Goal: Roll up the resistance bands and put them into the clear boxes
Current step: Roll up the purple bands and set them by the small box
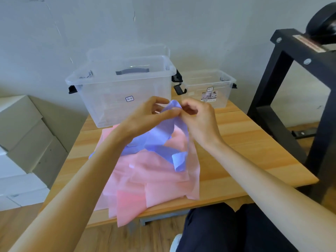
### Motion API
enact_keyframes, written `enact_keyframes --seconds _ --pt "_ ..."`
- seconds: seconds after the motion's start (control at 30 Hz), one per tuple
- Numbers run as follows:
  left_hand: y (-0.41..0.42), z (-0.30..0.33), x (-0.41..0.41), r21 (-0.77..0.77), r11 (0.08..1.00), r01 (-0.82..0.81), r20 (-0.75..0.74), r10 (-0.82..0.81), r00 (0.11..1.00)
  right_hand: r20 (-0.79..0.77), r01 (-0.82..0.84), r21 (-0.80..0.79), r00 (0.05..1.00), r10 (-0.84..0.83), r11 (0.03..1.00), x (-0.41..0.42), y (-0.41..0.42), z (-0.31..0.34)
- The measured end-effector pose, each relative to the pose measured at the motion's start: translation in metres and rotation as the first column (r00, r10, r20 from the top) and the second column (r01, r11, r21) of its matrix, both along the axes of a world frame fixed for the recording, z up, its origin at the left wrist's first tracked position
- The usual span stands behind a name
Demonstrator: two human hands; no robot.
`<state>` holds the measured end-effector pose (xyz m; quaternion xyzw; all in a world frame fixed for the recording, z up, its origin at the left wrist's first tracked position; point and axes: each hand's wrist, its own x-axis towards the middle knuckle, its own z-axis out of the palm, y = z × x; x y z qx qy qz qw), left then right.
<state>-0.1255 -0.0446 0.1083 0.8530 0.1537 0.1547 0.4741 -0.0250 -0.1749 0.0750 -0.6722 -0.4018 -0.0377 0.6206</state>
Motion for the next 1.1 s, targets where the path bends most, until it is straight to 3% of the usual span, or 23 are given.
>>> enact_keyframes --seconds 0.2,0.37,0.5,0.67,0.8,0.97,1.1 --pt "-0.006 0.002 0.008 -0.07 0.997 -0.013 0.125 0.021 0.992 -0.046 -0.033 0.064 0.998 0.036 0.997 0.013 -0.022 0.014" --pt "-0.023 0.016 0.014 -0.317 0.947 0.049 0.124 -0.01 0.992 -0.036 0.007 0.08 0.999 -0.004 0.997 0.016 -0.04 0.028" --pt "-0.037 0.02 0.017 -0.23 0.963 0.144 0.032 -0.14 0.99 -0.002 -0.008 0.099 1.0 0.008 0.995 0.016 -0.051 0.036" --pt "-0.057 0.026 0.028 -0.166 0.986 0.026 0.179 0.004 0.984 -0.066 0.017 0.138 0.998 -0.008 0.99 0.016 -0.066 0.045" --pt "-0.076 0.038 0.031 -0.046 0.997 0.063 0.3 -0.046 0.953 -0.121 -0.002 0.156 0.992 0.021 0.988 0.02 -0.086 0.053" --pt "-0.096 0.054 0.038 -0.075 0.993 0.088 0.418 -0.049 0.907 -0.251 -0.035 0.149 0.965 0.072 0.988 0.023 -0.108 0.056" --pt "-0.106 0.073 0.05 -0.103 0.993 0.059 0.465 -0.005 0.885 -0.333 -0.154 0.076 0.928 0.17 0.985 0.029 -0.122 0.039"
